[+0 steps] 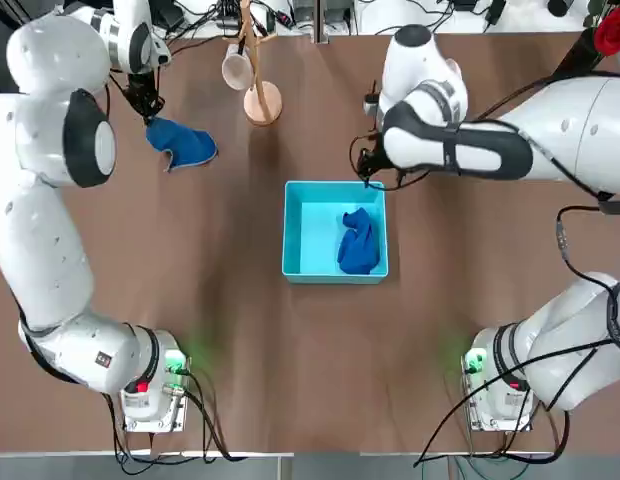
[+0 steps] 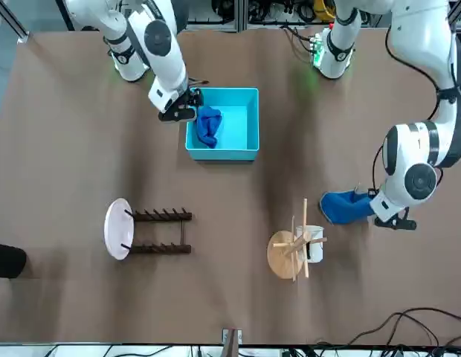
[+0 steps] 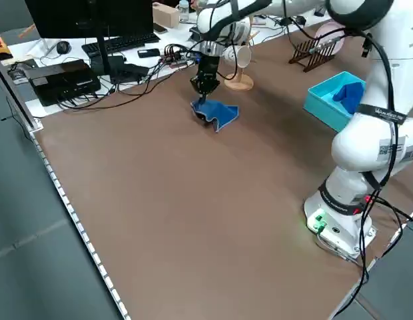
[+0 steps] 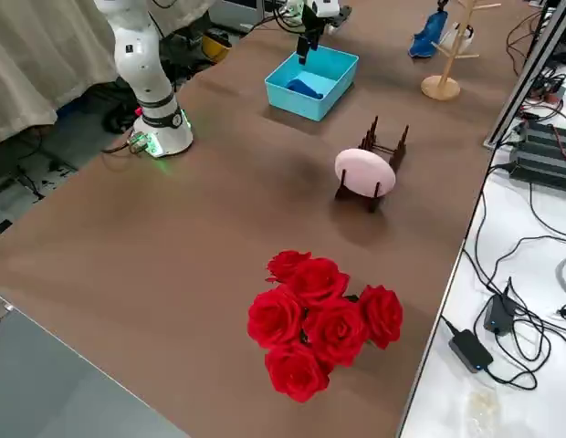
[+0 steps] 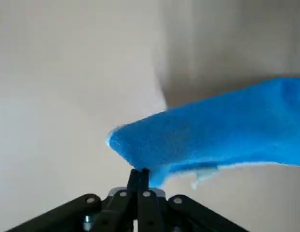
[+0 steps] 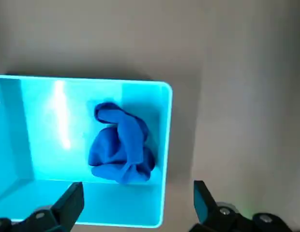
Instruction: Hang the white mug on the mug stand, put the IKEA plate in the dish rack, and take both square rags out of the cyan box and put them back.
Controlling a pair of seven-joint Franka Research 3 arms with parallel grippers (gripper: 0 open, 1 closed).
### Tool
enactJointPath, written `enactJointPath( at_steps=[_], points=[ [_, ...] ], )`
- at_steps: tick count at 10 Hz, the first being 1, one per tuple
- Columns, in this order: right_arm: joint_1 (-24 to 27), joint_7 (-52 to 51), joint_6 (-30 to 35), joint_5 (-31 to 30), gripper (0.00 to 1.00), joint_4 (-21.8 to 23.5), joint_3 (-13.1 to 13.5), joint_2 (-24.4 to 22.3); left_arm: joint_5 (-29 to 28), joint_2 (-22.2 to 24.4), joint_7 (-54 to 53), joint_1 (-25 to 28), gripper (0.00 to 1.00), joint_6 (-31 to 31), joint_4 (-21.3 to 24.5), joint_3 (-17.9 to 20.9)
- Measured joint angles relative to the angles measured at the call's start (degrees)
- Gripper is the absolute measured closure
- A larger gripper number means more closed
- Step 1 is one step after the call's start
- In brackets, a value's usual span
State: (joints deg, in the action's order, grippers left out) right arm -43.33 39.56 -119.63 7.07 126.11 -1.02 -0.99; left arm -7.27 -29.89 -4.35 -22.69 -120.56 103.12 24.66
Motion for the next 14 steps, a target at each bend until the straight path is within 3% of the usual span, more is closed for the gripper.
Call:
enactJointPath(
  at_steps=[2,5,8,13,14],
  points=[
    [-2.26,1.88,-2.97,0.25,0.0,2.03,0.03,0.49,2.88,-3.82,2.03,-1.42,0.99,-2.08,-1.33,-1.43],
    [-5.11,3.07,-7.89,0.51,0.0,4.33,0.11,3.48,6.36,-4.37,5.23,-2.16,0.99,-3.73,-2.09,-5.15],
    [-6.75,4.06,-13.61,0.53,0.0,4.4,0.13,8.72,7.38,-5.55,8.66,-2.23,0.9,-5.23,-0.94,-8.17],
    [-6.85,4.16,-17.61,0.53,0.04,5.18,0.24,12.42,7.4,-6.71,8.82,-2.21,0.17,-7.14,-0.29,-9.61],
    [-6.87,4.16,-17.84,0.53,0.13,5.23,0.24,12.54,7.41,-6.88,8.83,-2.2,0.06,-7.9,0.05,-9.61]
  ],
)
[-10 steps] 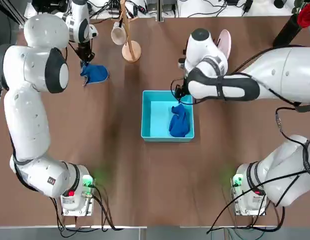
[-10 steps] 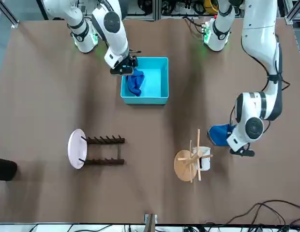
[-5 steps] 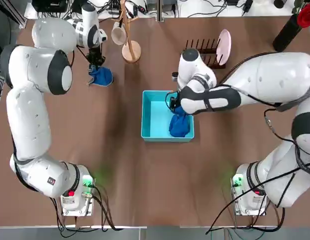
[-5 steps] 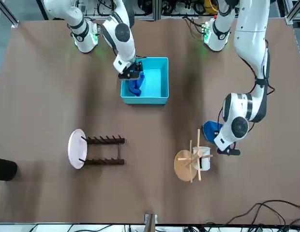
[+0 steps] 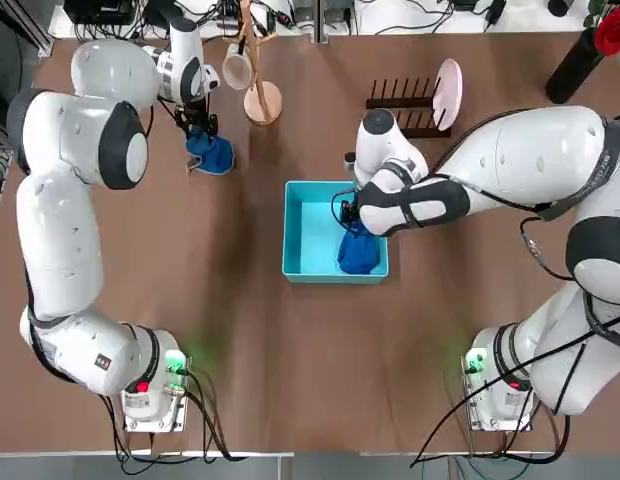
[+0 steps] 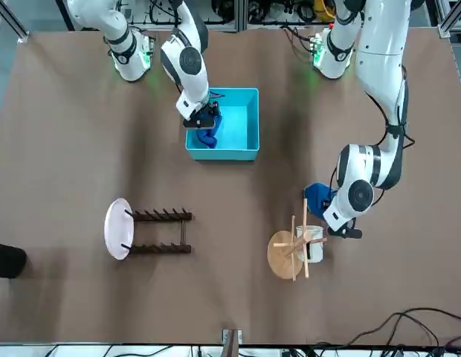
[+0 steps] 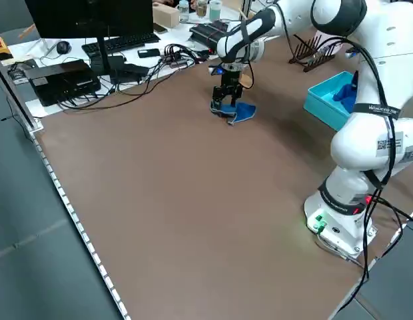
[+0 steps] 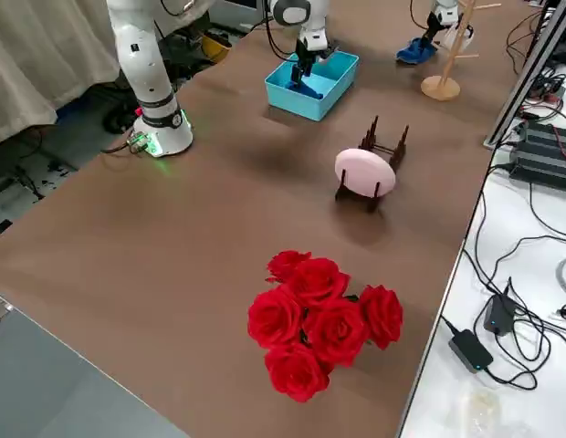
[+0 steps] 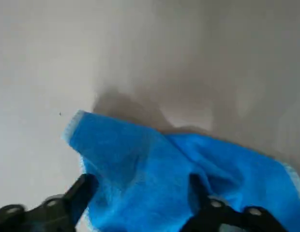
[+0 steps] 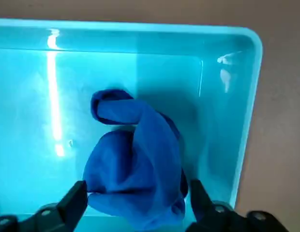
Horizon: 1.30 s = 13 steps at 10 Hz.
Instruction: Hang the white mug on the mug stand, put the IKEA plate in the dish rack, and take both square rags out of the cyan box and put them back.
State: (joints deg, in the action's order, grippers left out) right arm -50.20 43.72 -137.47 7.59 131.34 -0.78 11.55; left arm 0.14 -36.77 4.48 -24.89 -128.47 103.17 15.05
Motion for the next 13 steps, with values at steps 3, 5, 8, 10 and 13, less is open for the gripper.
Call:
enactJointPath(
  at_steps=[3,5,8,10,13],
  points=[
    [-0.01,0.0,-0.01,0.0,0.64,0.0,0.04,0.02,0.01,-0.64,0.39,-0.05,0.22,-2.11,0.25,-0.99],
    [-0.01,0.0,0.93,0.0,0.95,-0.05,0.37,-0.02,0.12,-0.6,0.42,-0.06,0.57,-2.23,0.19,-1.26],
    [1.29,-0.11,8.78,-0.5,0.96,-2.27,1.4,-2.54,0.12,-0.07,-0.02,0.33,0.95,-2.22,0.16,0.37],
    [5.23,-1.68,20.44,-1.03,0.96,-7.85,1.56,-6.53,0.12,0.03,-2.5,0.67,0.95,-2.22,0.17,2.97],
    [10.9,-5.42,37.41,-1.1,0.96,-18.6,1.76,-10.1,0.12,0.41,-7.76,0.84,0.95,-2.25,0.68,7.56]
  ],
)
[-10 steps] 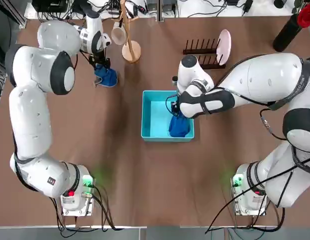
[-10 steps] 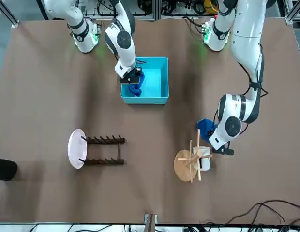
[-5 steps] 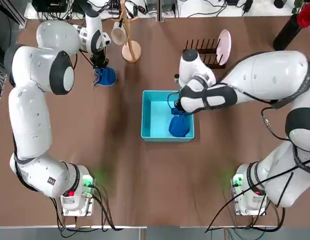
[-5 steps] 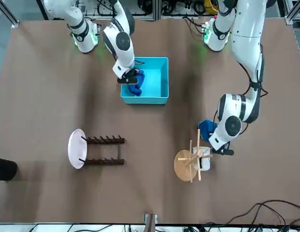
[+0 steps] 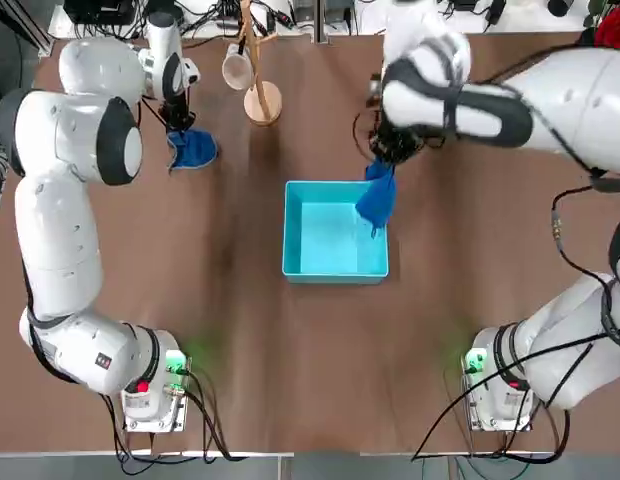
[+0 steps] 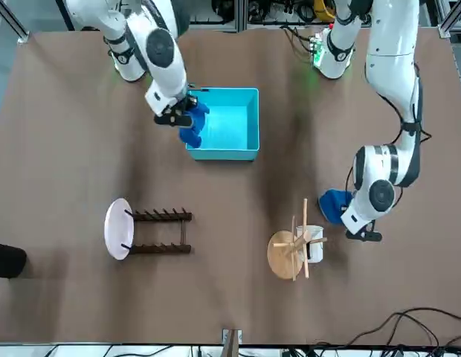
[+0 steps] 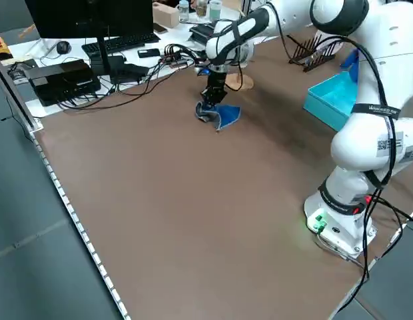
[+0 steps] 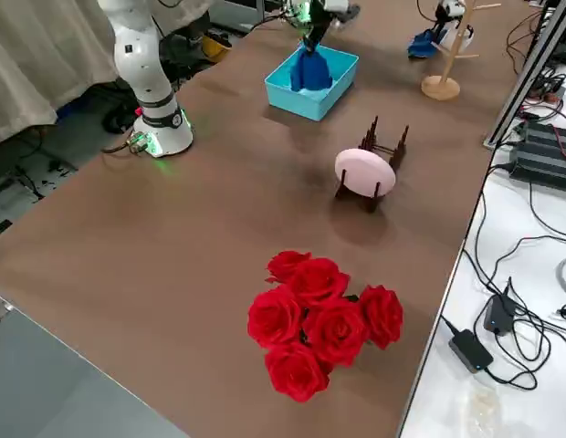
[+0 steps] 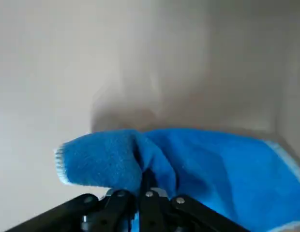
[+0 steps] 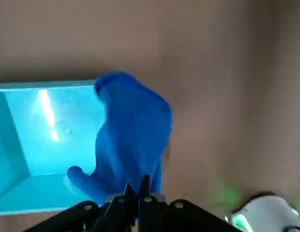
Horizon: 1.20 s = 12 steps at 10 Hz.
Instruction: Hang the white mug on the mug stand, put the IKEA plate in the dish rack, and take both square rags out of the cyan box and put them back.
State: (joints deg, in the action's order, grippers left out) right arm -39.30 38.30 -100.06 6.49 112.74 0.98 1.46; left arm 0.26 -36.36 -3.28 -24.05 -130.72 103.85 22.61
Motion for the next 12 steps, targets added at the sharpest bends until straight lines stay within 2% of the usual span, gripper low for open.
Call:
enactJointPath(
  at_steps=[2,3,5,7,9,10,12],
  points=[
    [3.97,-5.36,8.0,-0.09,0.96,-3.43,0.11,-2.7,0.0,0.02,-5.43,0.27,0.95,-2.23,1.62,4.94],
    [6.72,-8.61,10.26,-0.11,0.96,-3.65,0.2,-4.18,0.0,0.03,-8.08,0.34,0.95,-5.77,3.83,7.4],
    [11.82,-14.64,10.74,-0.43,0.96,-2.98,0.31,-5.05,0.0,-0.08,-14.91,0.87,0.96,-15.5,9.6,12.7],
    [17.54,-21.87,6.71,-1.53,0.96,-0.03,0.34,-4.79,0.0,-1.01,-23.31,5.49,0.96,-23.5,13.43,14.04],
    [22.9,-27.91,-0.43,-2.95,0.96,6.08,0.44,-4.4,0.0,-1.19,-27.24,8.09,0.96,-24.97,13.31,14.02],
    [24.79,-29.85,-5.15,-4.1,0.96,10.03,0.42,-4.18,0.17,-0.21,-26.13,6.84,0.96,-25.09,13.32,13.38],
    [28.1,-33.37,-13.84,-6.05,0.96,16.51,0.38,-3.97,0.9,3.89,-19.22,2.3,0.96,-25.04,15.87,9.04]
  ],
)
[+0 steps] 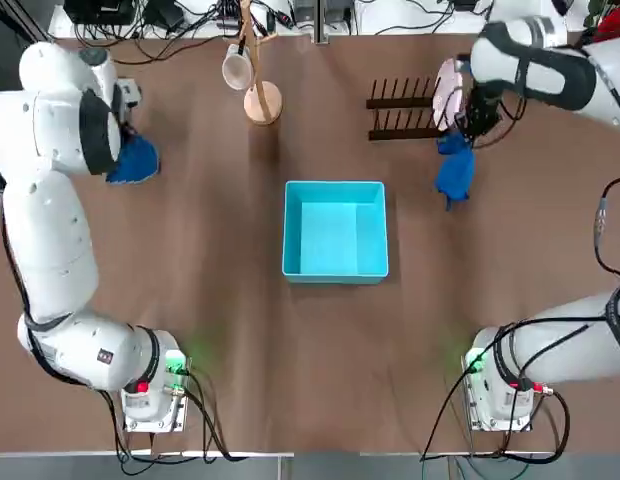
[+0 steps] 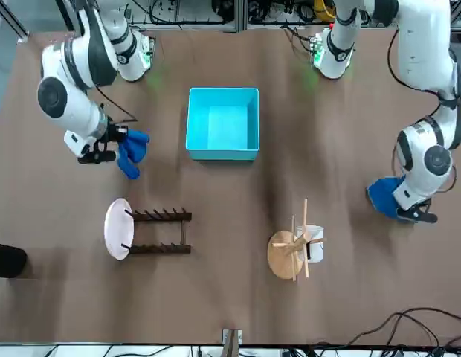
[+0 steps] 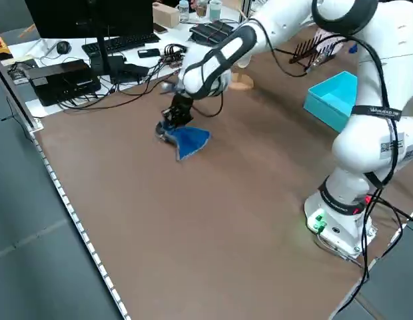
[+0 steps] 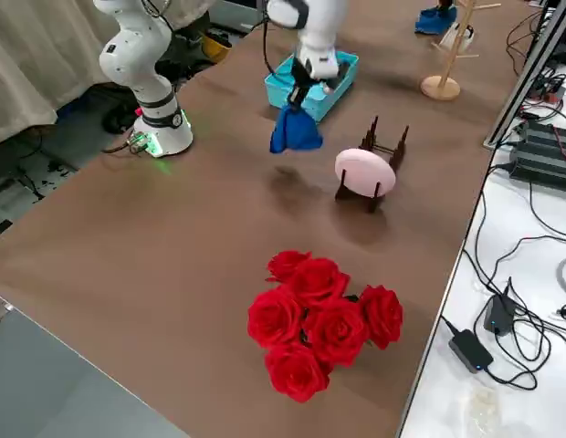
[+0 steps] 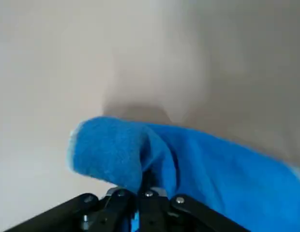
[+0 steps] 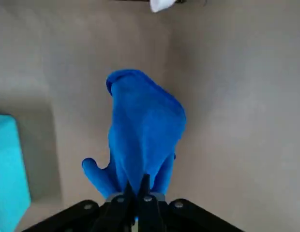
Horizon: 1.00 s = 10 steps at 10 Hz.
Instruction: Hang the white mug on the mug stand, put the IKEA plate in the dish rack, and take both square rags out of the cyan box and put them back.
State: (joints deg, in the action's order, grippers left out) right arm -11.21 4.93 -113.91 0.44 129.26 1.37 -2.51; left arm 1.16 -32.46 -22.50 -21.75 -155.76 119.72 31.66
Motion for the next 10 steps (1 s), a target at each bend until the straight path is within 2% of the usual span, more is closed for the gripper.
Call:
enactJointPath(
  at_steps=[2,4,6,7,9,10],
  points=[
    [3.39,-4.57,-5.18,-0.92,0.96,3.55,-0.05,0.03,0.13,5.6,2.34,-0.8,0.96,-0.77,5.61,-4.39],
    [9.74,-13.34,-9.03,-1.5,0.96,4.83,-0.03,0.33,0.16,10.56,4.08,-0.04,0.96,-3.4,12.52,-8.92],
    [17.32,-24.7,-13.66,-1.67,0.96,6.96,0.1,1.77,0.17,12.44,14.06,-0.16,0.96,-3.71,16.48,-17.09],
    [21.01,-30.22,-15.11,-1.88,0.96,7.34,0.12,2.82,0.17,12.43,17.95,-0.8,0.96,-3.87,17.63,-19.77],
    [27.6,-39.95,-17.04,-2.16,0.96,7.45,0.16,4.17,0.15,13.09,17.71,-0.5,0.96,-2.82,18.29,-19.74],
    [29.66,-42.76,-18.46,-2.2,0.96,7.63,0.14,4.98,0.0,13.6,15.76,0.28,0.96,-0.19,18.32,-19.32]
  ],
)
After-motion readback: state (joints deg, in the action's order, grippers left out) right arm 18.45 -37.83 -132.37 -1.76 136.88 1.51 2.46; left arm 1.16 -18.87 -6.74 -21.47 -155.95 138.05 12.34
